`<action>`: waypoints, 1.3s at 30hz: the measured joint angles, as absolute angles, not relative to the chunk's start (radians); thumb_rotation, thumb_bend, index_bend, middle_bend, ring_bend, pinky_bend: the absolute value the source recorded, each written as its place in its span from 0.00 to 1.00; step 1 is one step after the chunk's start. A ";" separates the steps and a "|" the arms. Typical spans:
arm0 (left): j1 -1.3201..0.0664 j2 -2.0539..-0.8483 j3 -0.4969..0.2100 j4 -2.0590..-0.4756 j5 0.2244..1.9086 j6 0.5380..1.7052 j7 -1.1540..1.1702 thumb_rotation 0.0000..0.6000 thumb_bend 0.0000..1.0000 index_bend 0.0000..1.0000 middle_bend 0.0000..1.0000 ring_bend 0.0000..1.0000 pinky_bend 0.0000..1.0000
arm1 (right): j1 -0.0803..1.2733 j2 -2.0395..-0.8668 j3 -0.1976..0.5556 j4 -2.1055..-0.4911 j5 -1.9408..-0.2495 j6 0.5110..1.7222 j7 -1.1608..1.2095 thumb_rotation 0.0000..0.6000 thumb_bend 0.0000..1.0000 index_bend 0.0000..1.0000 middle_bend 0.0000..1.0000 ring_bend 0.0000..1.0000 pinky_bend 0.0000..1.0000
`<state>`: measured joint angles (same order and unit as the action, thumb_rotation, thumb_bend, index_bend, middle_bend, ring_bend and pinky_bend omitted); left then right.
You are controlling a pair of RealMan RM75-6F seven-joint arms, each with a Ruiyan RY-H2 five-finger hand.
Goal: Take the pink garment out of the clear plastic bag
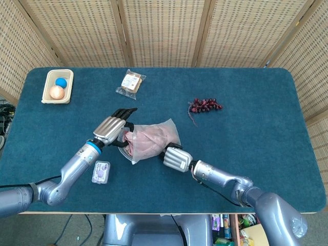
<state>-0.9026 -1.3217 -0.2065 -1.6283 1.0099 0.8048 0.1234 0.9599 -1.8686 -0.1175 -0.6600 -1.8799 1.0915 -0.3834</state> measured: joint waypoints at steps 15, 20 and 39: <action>-0.902 -1.317 -0.206 -1.628 1.017 0.804 0.115 1.00 0.50 0.71 0.00 0.00 0.00 | 0.960 -1.862 -0.124 -0.668 -1.875 1.092 -0.382 1.00 0.54 0.41 0.72 0.64 0.81; -0.901 -1.316 -0.205 -1.625 1.017 0.803 0.111 1.00 0.50 0.71 0.00 0.00 0.00 | 0.958 -1.860 -0.125 -0.670 -1.872 1.093 -0.376 1.00 0.54 0.50 0.74 0.65 0.83; -0.899 -1.307 -0.206 -1.633 1.020 0.808 0.108 1.00 0.50 0.71 0.00 0.00 0.00 | 0.955 -1.846 -0.128 -0.685 -1.870 1.108 -0.370 1.00 0.80 0.74 0.83 0.73 0.92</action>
<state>-0.8992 -1.3067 -0.2060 -1.6328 1.0201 0.8078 0.1075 0.9546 -1.8457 -0.1275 -0.6847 -1.8704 1.1076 -0.3701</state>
